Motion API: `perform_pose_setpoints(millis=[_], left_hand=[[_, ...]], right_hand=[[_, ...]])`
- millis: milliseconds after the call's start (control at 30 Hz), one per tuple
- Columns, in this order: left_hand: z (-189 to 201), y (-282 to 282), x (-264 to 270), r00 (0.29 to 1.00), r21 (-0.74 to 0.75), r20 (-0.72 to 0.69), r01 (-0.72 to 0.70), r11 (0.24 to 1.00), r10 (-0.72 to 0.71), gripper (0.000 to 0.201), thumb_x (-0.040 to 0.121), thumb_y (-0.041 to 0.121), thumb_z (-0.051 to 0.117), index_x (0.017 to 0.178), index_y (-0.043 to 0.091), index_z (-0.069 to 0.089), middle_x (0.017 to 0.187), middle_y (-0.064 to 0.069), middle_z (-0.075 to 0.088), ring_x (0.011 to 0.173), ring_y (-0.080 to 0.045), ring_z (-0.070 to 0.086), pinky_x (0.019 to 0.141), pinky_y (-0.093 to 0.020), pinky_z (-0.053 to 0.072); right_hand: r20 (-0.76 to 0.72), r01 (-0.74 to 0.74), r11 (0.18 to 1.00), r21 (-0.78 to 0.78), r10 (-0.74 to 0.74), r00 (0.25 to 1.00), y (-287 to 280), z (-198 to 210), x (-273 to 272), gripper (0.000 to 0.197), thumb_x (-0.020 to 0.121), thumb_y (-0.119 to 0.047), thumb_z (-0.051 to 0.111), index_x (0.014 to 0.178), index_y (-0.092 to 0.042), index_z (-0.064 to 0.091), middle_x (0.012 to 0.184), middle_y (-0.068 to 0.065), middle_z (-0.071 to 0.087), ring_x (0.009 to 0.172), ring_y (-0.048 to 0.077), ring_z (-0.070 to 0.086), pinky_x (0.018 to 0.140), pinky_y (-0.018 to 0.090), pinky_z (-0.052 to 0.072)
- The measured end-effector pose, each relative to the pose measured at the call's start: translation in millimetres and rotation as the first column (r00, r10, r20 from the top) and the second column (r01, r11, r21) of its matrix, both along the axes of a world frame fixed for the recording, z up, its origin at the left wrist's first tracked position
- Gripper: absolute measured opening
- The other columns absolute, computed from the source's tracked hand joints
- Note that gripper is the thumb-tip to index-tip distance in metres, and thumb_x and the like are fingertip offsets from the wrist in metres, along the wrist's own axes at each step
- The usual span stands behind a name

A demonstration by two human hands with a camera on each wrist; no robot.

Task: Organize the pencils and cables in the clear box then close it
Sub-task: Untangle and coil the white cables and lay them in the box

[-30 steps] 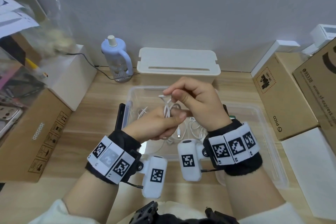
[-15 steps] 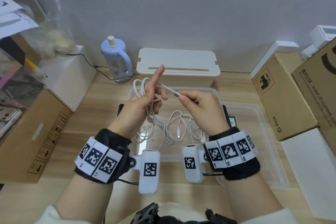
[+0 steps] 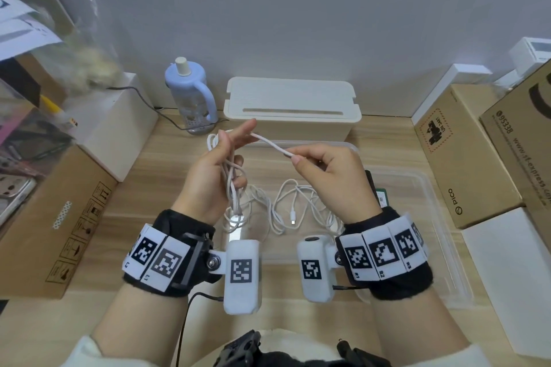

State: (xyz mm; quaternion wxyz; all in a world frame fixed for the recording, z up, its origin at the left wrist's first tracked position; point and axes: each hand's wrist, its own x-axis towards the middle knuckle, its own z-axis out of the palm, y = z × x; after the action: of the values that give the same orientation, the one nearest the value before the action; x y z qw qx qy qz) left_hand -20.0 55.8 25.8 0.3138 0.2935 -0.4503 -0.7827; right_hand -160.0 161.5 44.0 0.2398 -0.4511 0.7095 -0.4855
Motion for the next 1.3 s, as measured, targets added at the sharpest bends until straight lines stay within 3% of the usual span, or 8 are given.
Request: perform_pose_setpoints(millis=[233,433,633,733,833,1000,1233,1300], left_hand=[[0,7,-12,0.998,-0.099,0.044,0.041,0.994,-0.037,0.036,0.096,0.035,0.030,0.123,0.028,0.052,0.109,-0.002,0.069,0.118,-0.018,0.055,0.107,-0.043,0.036],[-6,7,-18,1.000,-0.064,0.022,-0.011,0.998,0.013,0.053,0.097,0.034,0.032,0.148,0.024,0.018,0.084,0.001,0.059,0.057,-0.014,0.056,0.048,-0.026,0.049],[-1,-10,-9,0.949,0.098,-0.224,-0.203,0.974,0.221,0.030,0.099,0.023,0.034,0.129,0.022,0.033,0.078,0.003,0.051,0.050,-0.005,0.057,0.070,-0.028,0.058],[9,-17,3,0.919,0.279,-0.365,-0.047,0.959,0.151,0.010,0.098,0.023,0.033,0.094,0.024,0.043,0.074,0.006,0.046,0.038,-0.001,0.042,0.047,-0.011,0.047],[14,-16,12,0.913,0.323,-0.402,0.207,0.924,-0.064,0.011,0.095,0.021,0.035,0.101,0.024,0.044,0.070,0.005,0.048,0.031,-0.002,0.037,0.031,-0.008,0.033],[4,0,4,0.914,0.301,-0.194,0.402,0.865,-0.357,0.042,0.085,0.016,0.049,0.124,0.030,0.045,0.085,-0.007,0.068,0.027,0.000,0.033,0.026,-0.011,0.028],[6,21,-9,0.637,0.018,0.296,0.741,0.671,-0.711,0.021,0.088,0.019,0.058,0.084,-0.001,0.052,0.045,-0.003,0.061,0.024,-0.001,0.028,0.030,-0.013,0.020],[6,20,-6,0.600,0.030,0.258,0.778,0.627,-0.757,0.045,0.088,0.033,0.058,0.105,-0.009,0.057,0.041,-0.011,0.051,0.023,-0.002,0.029,0.031,-0.012,0.022]], right_hand=[[-0.038,-0.100,0.992,0.078,0.103,0.994,-5,-2,16,0.021,0.085,-0.016,0.060,0.103,-0.016,0.071,0.086,0.001,0.074,0.067,-0.003,0.056,0.071,0.015,0.044],[-0.096,-0.179,0.981,0.082,0.186,0.978,-5,-5,32,0.018,0.083,-0.018,0.063,0.098,-0.017,0.072,0.073,-0.008,0.069,0.060,0.001,0.055,0.070,0.024,0.048],[0.158,-0.452,0.867,0.208,0.426,0.891,3,-9,25,0.022,0.084,-0.018,0.064,0.105,-0.015,0.069,0.045,-0.023,0.057,0.046,-0.003,0.049,0.052,0.007,0.035],[0.131,-0.474,0.811,0.343,0.459,0.879,4,-19,14,0.015,0.083,-0.027,0.063,0.094,-0.022,0.072,0.056,-0.006,0.064,0.052,0.007,0.052,0.055,0.022,0.043],[-0.019,-0.271,0.875,0.400,0.303,0.953,2,-27,-4,0.013,0.082,-0.036,0.062,0.079,-0.027,0.071,0.072,0.002,0.068,0.070,0.020,0.062,0.073,0.038,0.050],[-0.196,-0.048,0.986,0.163,0.080,0.977,-2,-13,-20,0.015,0.074,-0.029,0.072,0.071,-0.014,0.068,0.065,-0.001,0.063,0.064,0.015,0.056,0.068,0.035,0.048],[-0.206,-0.139,0.986,-0.087,0.118,0.971,-7,-2,-12,0.016,0.054,-0.021,0.082,0.062,-0.019,0.068,0.064,0.003,0.056,0.055,0.009,0.047,0.054,0.027,0.039],[-0.081,-0.084,0.991,-0.107,0.076,0.994,-7,-9,-16,0.010,0.063,-0.013,0.079,0.068,-0.018,0.071,0.063,-0.006,0.057,0.058,0.004,0.051,0.057,0.017,0.039]])
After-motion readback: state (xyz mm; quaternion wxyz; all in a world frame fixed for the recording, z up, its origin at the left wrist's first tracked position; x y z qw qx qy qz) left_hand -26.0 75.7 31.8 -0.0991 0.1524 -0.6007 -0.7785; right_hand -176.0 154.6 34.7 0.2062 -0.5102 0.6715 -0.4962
